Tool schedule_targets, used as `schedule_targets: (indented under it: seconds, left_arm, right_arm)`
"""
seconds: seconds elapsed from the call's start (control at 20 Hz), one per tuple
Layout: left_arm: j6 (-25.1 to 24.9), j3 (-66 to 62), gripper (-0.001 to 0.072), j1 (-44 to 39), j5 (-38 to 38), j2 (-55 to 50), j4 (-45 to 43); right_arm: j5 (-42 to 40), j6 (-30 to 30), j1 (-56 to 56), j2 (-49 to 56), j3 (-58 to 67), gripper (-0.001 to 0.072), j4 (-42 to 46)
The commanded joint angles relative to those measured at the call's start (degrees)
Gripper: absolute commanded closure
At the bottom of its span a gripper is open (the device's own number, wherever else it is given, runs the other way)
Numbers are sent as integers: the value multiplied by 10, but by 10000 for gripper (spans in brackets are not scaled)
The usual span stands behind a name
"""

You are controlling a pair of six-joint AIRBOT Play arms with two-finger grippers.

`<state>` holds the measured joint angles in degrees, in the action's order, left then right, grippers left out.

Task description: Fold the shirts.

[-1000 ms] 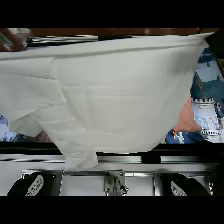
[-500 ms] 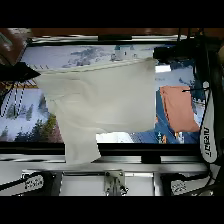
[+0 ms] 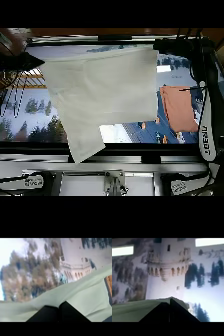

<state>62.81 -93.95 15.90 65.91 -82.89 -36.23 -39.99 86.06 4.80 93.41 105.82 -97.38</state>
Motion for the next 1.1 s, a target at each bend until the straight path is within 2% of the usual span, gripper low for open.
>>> schedule_targets:
  seconds: [0.0, 0.15, 0.3, 0.4, 0.7, 0.8, 0.85, 0.9, 0.95, 1.0, 1.05]
  left_arm:
    - [2, -134, 680, -9, -11, 5, 11]
    - [4, -185, 680, -21, -21, 5, 11]
    - [45, -184, 680, -28, -19, -17, -19]
    - [46, -184, 680, -35, -19, -45, -19]
    - [46, -184, 679, -64, -24, -167, -19]
    - [72, -184, 675, -73, -19, -214, -19]
    - [98, -184, 633, -77, -12, -236, -19]
    - [123, -184, 540, -80, 0, -257, -19]
    - [139, -184, 415, -85, 21, -275, -19]
    - [151, -184, 106, -87, 50, -289, -19]
    - [150, -184, -13, -87, 81, -294, -22]
  right_arm:
    - [115, -7, 0, -57, 1, 669, -2]
    - [93, -15, -1, -75, 1, 669, 0]
    - [38, -14, -1, -64, 0, 669, 5]
    - [34, -14, -1, -47, 0, 669, 4]
    - [40, -15, -1, 56, 0, 669, 3]
    - [31, -26, -1, 99, 0, 668, 2]
    - [22, -45, -1, 119, 0, 641, 0]
    - [15, -63, -1, 136, 0, 642, -7]
    - [9, -73, -1, 148, 0, 603, -28]
    - [3, -71, -1, 154, 0, 252, -52]
    - [-6, -59, -1, 153, 1, 31, -63]
